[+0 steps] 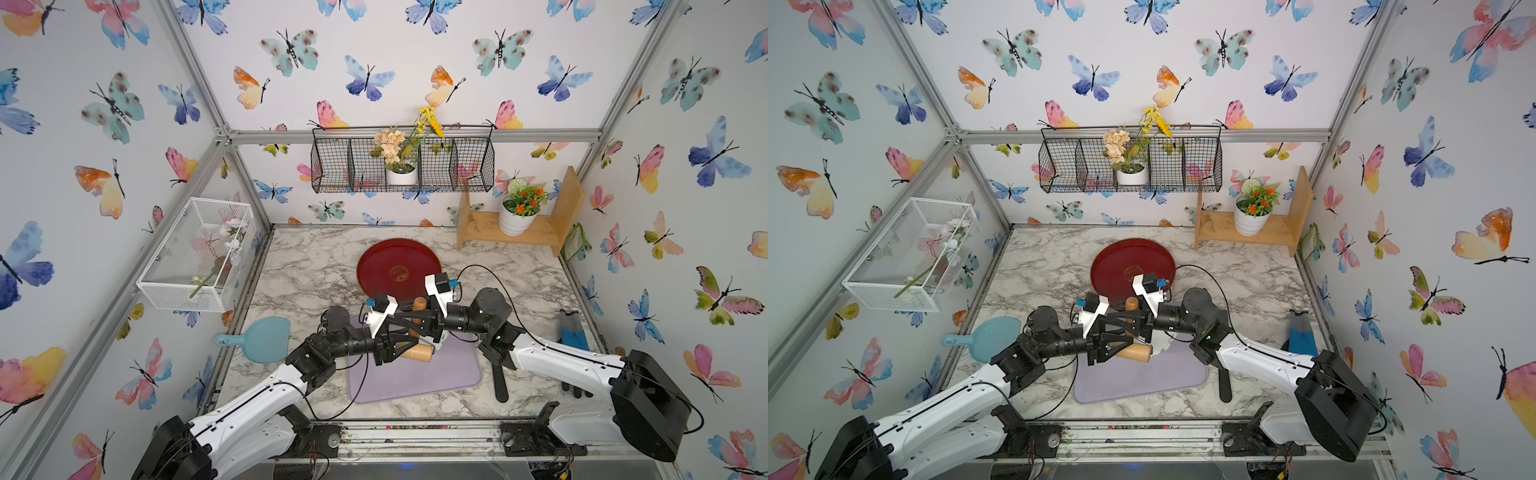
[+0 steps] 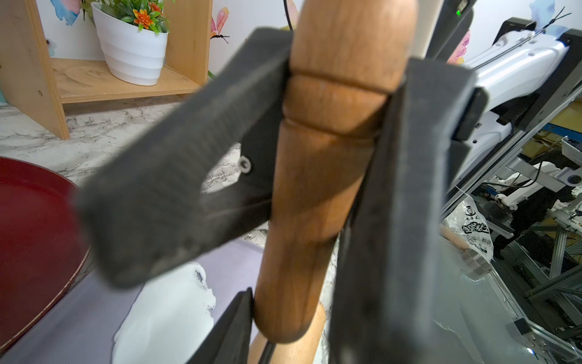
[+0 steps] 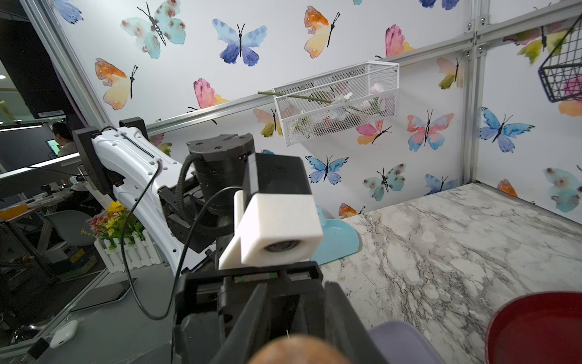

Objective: Roll out the dumpling wrappers from the dough
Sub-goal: Adjust the rolling pin.

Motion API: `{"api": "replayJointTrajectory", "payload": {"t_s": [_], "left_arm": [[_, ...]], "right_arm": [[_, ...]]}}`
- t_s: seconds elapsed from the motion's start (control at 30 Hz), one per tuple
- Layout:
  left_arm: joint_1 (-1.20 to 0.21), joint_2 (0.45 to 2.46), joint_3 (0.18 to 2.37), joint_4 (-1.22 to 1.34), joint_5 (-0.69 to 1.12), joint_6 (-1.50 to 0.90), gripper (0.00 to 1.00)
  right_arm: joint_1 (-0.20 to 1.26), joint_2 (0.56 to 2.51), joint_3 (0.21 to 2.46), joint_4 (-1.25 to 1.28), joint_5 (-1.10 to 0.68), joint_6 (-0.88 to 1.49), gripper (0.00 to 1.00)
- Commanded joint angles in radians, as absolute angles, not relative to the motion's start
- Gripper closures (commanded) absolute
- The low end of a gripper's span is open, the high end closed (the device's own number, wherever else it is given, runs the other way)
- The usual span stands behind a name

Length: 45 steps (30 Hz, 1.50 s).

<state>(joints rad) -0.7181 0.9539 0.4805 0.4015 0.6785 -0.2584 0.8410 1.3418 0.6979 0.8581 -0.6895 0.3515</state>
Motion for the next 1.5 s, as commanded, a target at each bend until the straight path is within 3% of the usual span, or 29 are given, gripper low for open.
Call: {"api": "replayJointTrajectory", "payload": {"t_s": [0.0, 0.17, 0.37, 0.47, 0.63, 0.77, 0.87, 1.07, 1.17, 1.47], "left_arm": [[-0.731, 0.966, 0.492, 0.445, 0.658, -0.267, 0.55], [-0.74, 0.972, 0.489, 0.462, 0.649, -0.271, 0.63], [-0.741, 0.97, 0.491, 0.462, 0.644, -0.27, 0.89], [-0.741, 0.962, 0.491, 0.452, 0.643, -0.264, 1.0], [-0.741, 0.943, 0.491, 0.411, 0.633, -0.236, 1.0], [-0.74, 0.922, 0.49, 0.383, 0.625, -0.214, 1.0], [-0.741, 0.914, 0.49, 0.365, 0.617, -0.198, 1.0], [-0.741, 0.913, 0.489, 0.348, 0.629, -0.168, 1.0], [-0.74, 0.91, 0.492, 0.343, 0.626, -0.157, 1.0], [-0.741, 0.902, 0.499, 0.318, 0.627, -0.129, 1.0]], "right_arm": [[0.836, 1.337, 0.69, 0.934, -0.715, 0.385, 0.98], [0.836, 1.338, 0.689, 0.934, -0.718, 0.39, 0.98], [0.837, 1.336, 0.691, 0.904, -0.711, 0.383, 0.98], [0.836, 1.332, 0.702, 0.849, -0.691, 0.365, 0.82], [0.836, 1.303, 0.725, 0.728, -0.692, 0.283, 0.5], [0.836, 1.257, 0.724, 0.641, -0.67, 0.204, 0.34], [0.836, 1.217, 0.723, 0.579, -0.646, 0.151, 0.28], [0.835, 1.154, 0.721, 0.506, -0.611, 0.107, 0.26], [0.836, 1.154, 0.726, 0.487, -0.625, 0.106, 0.3], [0.836, 1.153, 0.74, 0.457, -0.662, 0.11, 0.6]]}}
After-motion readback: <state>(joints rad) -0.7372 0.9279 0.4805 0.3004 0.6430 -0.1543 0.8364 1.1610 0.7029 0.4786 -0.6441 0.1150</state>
